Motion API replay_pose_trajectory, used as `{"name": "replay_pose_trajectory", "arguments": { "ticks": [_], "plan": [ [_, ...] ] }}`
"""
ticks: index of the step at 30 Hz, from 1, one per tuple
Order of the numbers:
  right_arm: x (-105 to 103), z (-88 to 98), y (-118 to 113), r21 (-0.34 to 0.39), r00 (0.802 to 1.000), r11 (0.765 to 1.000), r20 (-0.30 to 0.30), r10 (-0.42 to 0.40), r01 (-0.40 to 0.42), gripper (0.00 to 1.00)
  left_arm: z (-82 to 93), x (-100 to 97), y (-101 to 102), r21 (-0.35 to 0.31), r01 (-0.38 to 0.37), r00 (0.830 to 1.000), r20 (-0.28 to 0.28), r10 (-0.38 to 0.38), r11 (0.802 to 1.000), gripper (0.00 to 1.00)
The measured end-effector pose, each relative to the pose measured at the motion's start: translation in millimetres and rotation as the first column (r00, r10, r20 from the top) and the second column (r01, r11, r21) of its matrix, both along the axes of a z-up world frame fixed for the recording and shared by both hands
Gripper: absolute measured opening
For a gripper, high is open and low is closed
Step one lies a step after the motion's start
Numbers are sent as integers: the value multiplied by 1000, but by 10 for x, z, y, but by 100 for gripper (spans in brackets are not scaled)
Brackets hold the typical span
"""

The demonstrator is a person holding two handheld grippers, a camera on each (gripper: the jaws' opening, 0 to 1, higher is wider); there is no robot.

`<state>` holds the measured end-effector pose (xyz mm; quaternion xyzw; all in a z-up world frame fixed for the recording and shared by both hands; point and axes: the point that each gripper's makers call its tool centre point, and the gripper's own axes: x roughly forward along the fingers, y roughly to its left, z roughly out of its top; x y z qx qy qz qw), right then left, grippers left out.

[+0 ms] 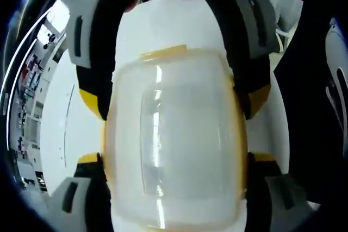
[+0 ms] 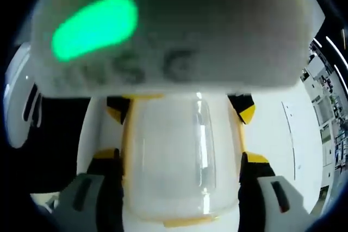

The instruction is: Snap each plastic latch of the storage box into its locked position after aligning the lid with the box until every specified latch is closed and the lid sits flush.

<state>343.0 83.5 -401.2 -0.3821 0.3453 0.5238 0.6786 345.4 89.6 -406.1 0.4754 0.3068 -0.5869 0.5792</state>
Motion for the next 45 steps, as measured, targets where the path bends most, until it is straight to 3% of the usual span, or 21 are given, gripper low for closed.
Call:
{"name": "replay_pose_trajectory", "arguments": {
  "ticks": [4,5,11,17,19,20,22,24,28,32,34,35,37,38,40,42,43,45],
  "plan": [
    [19,69,-6,13,1000,1000,8,-6,6,85,23,80,-9,-37,2,1000,-31,-4,999,100],
    [15,66,9,11,1000,1000,12,-7,7,85,19,-13,-50,-23,5,1000,3,-5,1000,100],
    [51,102,9,24,1000,1000,8,-13,13,87,45,-1,-62,-60,11,1000,-14,-12,998,100],
    [7,111,68,57,1000,998,-18,-7,8,89,96,-16,-91,-151,12,999,-32,-17,988,100],
    [-34,116,23,46,1000,999,-25,4,-3,91,101,-18,-107,-161,12,999,-34,-18,987,100],
    [-43,109,-91,7,999,999,3,41,-41,92,105,-19,-116,-166,13,999,-34,-18,986,100],
    [-120,90,-75,9,999,999,-5,40,-40,100,110,-20,-129,-174,14,999,-36,-20,985,100],
    [-131,100,-79,16,999,999,-6,32,-32,100,125,-17,-142,-197,16,999,-42,-24,980,100],
    [-148,187,-59,84,998,996,-57,3,2,100,214,24,-157,-273,14,993,-111,-46,962,100],
    [-83,298,-18,149,999,989,-54,-6,14,100,279,57,-161,-314,1,990,-132,-44,949,100],
    [-53,364,19,185,998,982,-59,-22,33,100,414,106,-253,-394,16,994,-96,-59,919,100],
    [-31,401,27,198,998,979,-53,-27,37,100,579,134,-288,-463,-11,994,-104,-42,886,100],
    [31,484,56,226,999,973,-26,-47,52,100,680,171,-239,-469,-32,993,-112,-24,882,100],
    [78,565,70,255,998,965,-7,-63,63,100,794,250,-227,-502,-52,996,-88,9,863,100],
    [163,690,49,287,994,953,25,-107,95,100,933,379,-175,-532,-81,997,-47,65,843,100],
    [228,819,2,294,988,952,96,-123,89,100,1113,572,-108,-589,-153,985,-22,174,793,100],
    [246,844,-3,299,985,949,108,-133,95,100,1152,607,-73,-596,-167,981,-19,194,785,100],
    [306,1025,-38,359,972,927,157,-174,107,100,1344,680,-8,-664,-190,972,-22,234,723,100]
  ]
}}
